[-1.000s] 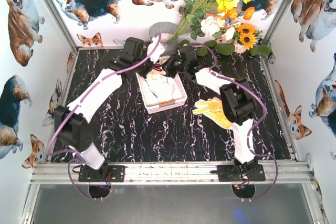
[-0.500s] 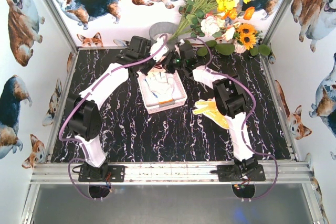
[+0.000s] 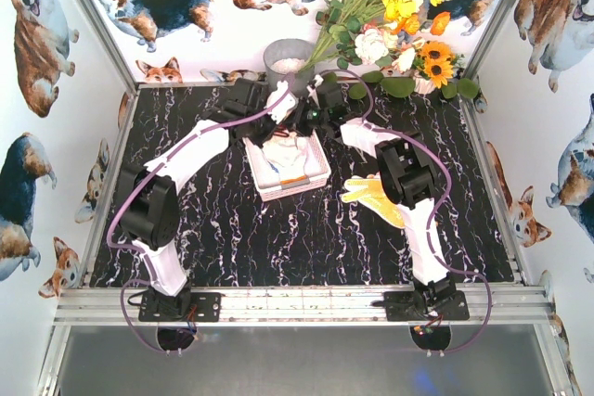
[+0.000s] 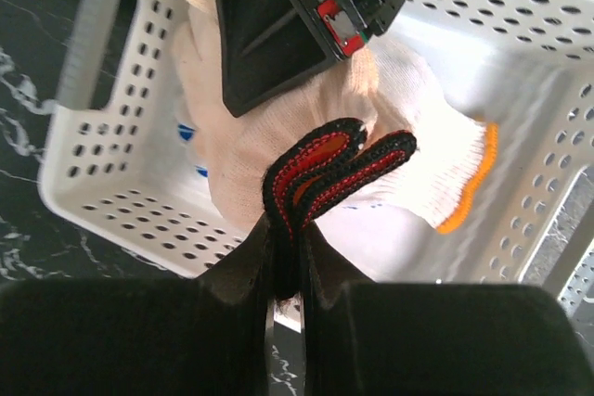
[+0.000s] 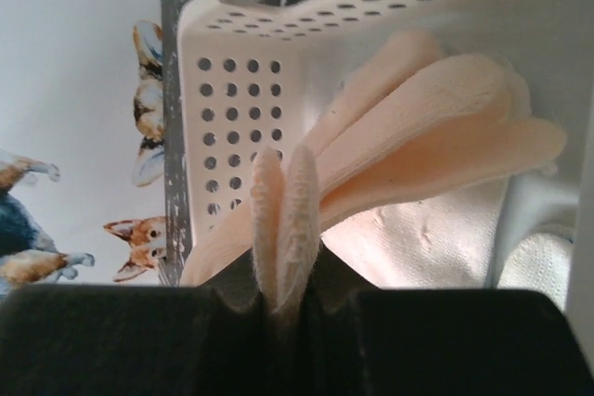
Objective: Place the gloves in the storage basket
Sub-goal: Place the glove in the bin.
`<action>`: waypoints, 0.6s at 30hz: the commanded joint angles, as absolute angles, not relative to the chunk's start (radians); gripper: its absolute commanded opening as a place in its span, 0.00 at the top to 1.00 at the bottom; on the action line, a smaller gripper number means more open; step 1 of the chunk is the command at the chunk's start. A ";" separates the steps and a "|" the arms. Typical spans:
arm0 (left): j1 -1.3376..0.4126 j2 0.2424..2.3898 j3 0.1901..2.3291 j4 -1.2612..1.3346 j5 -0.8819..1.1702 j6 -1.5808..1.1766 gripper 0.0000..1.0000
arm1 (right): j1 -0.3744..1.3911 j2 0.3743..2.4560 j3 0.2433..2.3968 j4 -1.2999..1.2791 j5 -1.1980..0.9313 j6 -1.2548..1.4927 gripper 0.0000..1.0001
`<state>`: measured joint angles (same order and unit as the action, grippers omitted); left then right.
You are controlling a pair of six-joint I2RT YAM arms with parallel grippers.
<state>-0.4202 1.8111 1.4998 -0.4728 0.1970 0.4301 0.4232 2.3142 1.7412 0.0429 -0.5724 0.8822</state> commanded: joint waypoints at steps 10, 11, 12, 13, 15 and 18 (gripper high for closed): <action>-0.432 1.747 1.387 -0.458 0.288 0.379 1.00 | 0.429 2.215 1.671 -0.070 -0.529 0.706 1.00; -0.439 1.749 1.381 -0.459 0.287 0.379 1.00 | 0.430 2.209 1.665 -0.082 -0.526 0.695 1.00; -0.445 1.749 1.372 -0.457 0.287 0.378 1.00 | 0.431 2.204 1.659 -0.088 -0.522 0.682 1.00; -0.451 1.750 1.366 -0.456 0.288 0.376 1.00 | 0.432 2.199 1.654 -0.096 -0.518 0.674 1.00; -0.461 1.753 1.359 -0.456 0.288 0.373 1.00 | 0.435 2.190 1.647 -0.110 -0.512 0.660 1.00; -0.466 1.759 1.352 -0.465 0.283 0.369 1.00 | 0.442 2.181 1.644 -0.137 -0.501 0.633 1.00</action>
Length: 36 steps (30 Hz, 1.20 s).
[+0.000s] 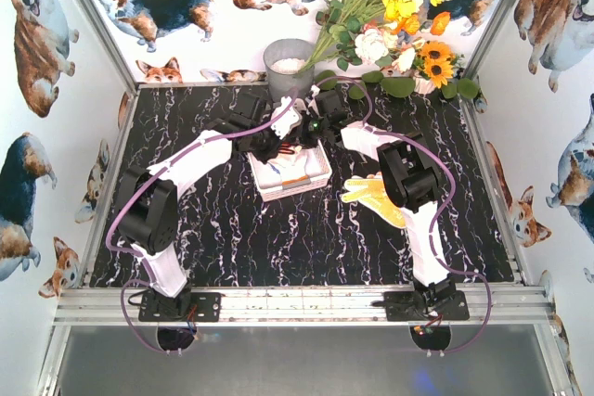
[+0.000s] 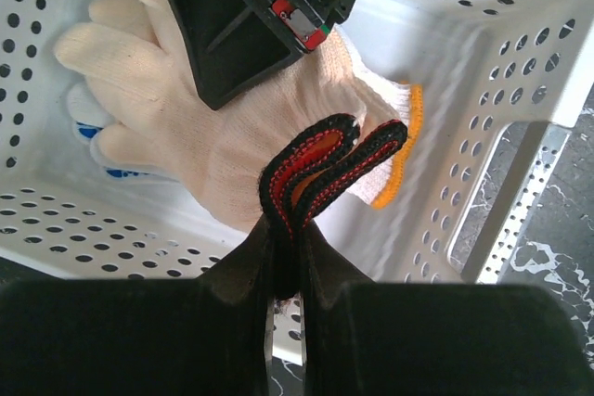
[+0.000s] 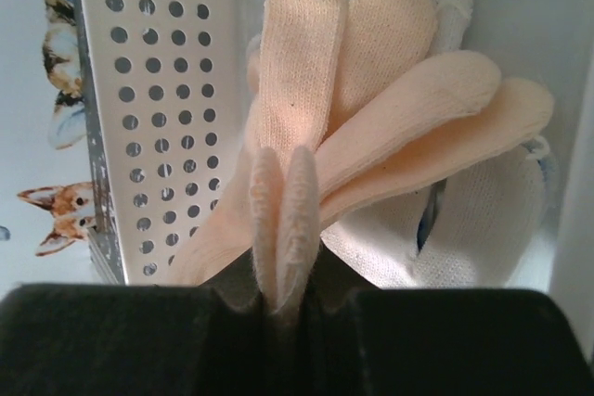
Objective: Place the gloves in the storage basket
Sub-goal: Place the glove in the bin.
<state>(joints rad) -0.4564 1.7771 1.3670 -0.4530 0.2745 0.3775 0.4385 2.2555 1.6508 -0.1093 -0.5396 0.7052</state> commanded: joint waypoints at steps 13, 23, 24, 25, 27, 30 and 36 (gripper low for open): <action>-0.498 1.776 1.299 -0.445 0.289 0.353 1.00 | 0.475 2.135 1.623 -0.204 -0.412 0.549 1.00; -0.505 1.784 1.282 -0.420 0.343 0.316 0.74 | 0.482 2.139 1.628 -0.198 -0.413 0.551 0.98; -0.505 1.783 1.279 -0.416 0.351 0.309 0.70 | 0.483 2.143 1.632 -0.198 -0.416 0.551 0.98; -0.505 1.782 1.277 -0.412 0.356 0.303 0.65 | 0.483 2.146 1.637 -0.199 -0.419 0.551 0.98; -0.505 1.776 1.275 -0.405 0.365 0.289 0.60 | 0.483 2.153 1.645 -0.198 -0.422 0.551 0.98; -0.503 1.756 1.265 -0.384 0.379 0.262 0.55 | 0.483 2.156 1.649 -0.197 -0.424 0.548 0.98; -0.482 1.697 1.249 -0.335 0.465 0.176 0.38 | 0.484 2.161 1.648 -0.186 -0.442 0.530 0.98</action>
